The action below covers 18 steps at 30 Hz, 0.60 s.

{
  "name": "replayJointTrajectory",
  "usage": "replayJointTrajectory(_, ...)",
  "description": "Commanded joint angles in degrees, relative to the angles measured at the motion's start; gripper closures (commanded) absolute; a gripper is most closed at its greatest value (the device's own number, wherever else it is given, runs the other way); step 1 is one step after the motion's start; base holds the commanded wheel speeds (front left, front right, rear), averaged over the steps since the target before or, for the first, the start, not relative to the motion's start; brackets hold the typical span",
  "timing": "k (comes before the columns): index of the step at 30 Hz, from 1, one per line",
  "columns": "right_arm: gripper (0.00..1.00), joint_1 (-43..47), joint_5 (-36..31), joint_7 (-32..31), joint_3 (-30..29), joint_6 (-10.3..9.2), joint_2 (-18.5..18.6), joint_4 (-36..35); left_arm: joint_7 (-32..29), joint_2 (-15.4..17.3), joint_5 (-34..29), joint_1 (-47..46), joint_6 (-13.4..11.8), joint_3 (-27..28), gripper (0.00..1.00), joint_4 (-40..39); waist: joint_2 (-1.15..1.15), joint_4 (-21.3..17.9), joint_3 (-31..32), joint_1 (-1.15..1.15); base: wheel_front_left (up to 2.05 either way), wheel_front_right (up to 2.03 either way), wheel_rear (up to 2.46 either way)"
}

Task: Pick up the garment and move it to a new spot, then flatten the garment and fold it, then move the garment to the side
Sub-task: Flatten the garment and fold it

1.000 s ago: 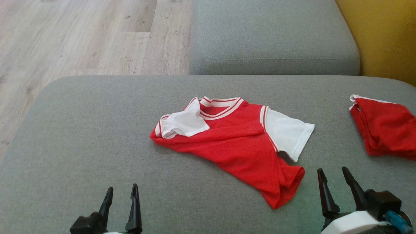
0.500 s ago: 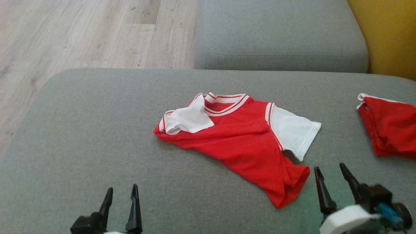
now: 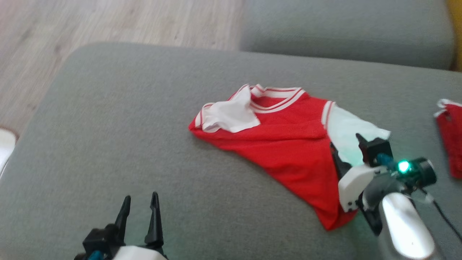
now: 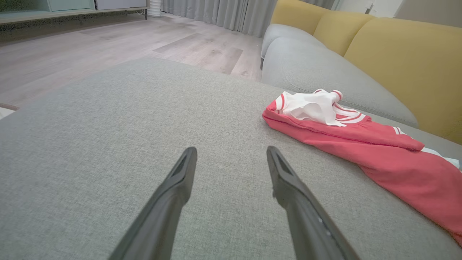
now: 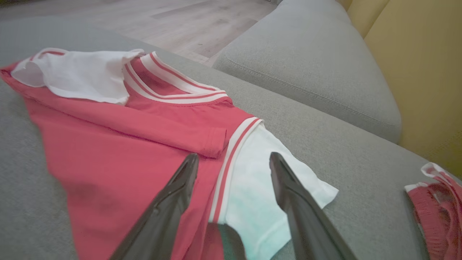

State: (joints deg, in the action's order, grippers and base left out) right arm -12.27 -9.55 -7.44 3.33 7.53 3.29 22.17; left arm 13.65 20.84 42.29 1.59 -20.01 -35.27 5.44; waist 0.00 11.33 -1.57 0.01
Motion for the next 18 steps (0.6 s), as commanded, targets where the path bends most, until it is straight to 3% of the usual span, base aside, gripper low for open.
replayJointTrajectory(1,0.00,-4.3,-1.0,-0.2,1.3,-0.04,1.1,0.0,0.6,0.3,-0.6,-3.4,0.3,2.0,0.00,-1.1,0.00,2.1,-2.2,-0.01,0.00,0.00,0.00)
replayJointTrajectory(11,0.00,-14.2,-3.8,-1.6,2.8,-0.04,2.9,14.2,1.1,-1.4,-1.7,-5.4,1.3,2.6,0.00,0.1,0.00,5.5,-6.4,-0.01,0.00,0.00,0.00)
replayJointTrajectory(18,0.00,-17.7,-4.1,1.2,4.1,-0.04,2.6,17.9,1.2,-2.0,-2.1,-5.9,1.8,3.1,0.00,0.7,0.00,5.6,-7.3,-0.01,0.00,0.00,0.00)
